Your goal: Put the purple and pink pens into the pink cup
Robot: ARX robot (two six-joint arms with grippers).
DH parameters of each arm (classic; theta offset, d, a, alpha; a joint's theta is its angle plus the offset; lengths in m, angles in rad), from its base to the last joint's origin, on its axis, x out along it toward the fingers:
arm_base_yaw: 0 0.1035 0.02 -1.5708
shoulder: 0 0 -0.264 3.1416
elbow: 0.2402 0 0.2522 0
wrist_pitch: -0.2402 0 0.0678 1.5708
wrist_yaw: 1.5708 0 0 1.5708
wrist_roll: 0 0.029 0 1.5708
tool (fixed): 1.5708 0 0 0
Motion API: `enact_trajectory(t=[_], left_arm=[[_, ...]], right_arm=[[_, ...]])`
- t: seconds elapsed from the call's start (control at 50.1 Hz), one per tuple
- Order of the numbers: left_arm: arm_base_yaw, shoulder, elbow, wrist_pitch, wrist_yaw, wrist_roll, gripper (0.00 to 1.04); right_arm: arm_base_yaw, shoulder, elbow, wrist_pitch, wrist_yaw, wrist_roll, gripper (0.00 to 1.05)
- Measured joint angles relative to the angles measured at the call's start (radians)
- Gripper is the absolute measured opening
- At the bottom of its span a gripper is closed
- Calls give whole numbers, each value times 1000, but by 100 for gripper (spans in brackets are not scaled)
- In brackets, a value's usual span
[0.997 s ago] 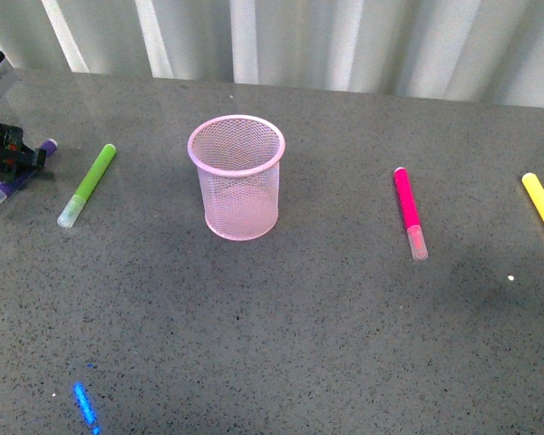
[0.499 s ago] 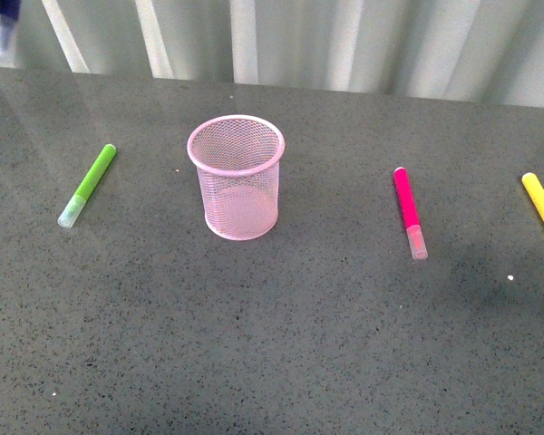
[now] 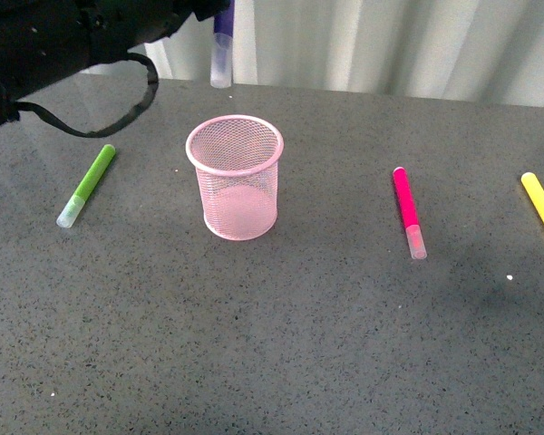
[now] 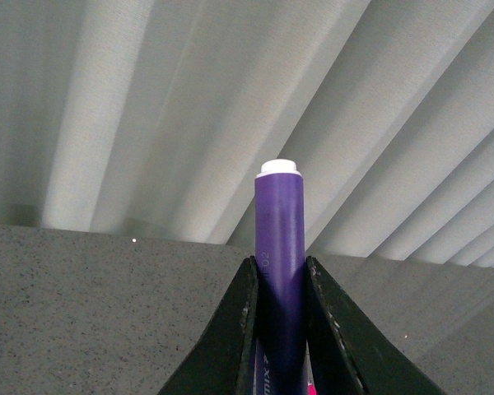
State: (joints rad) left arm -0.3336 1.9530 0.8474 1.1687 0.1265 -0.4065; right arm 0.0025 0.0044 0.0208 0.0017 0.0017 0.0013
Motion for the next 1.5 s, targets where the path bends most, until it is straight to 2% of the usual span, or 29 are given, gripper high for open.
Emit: enact_trajectory(t=[0.299,1.496], left_arm=[[-40,126,6,78,-56,-5,13],[-43,246,59,100,-53,35,13]], right_arm=[[0,0,0,0,0,0,98],[0,0,0,0,0,0,98]])
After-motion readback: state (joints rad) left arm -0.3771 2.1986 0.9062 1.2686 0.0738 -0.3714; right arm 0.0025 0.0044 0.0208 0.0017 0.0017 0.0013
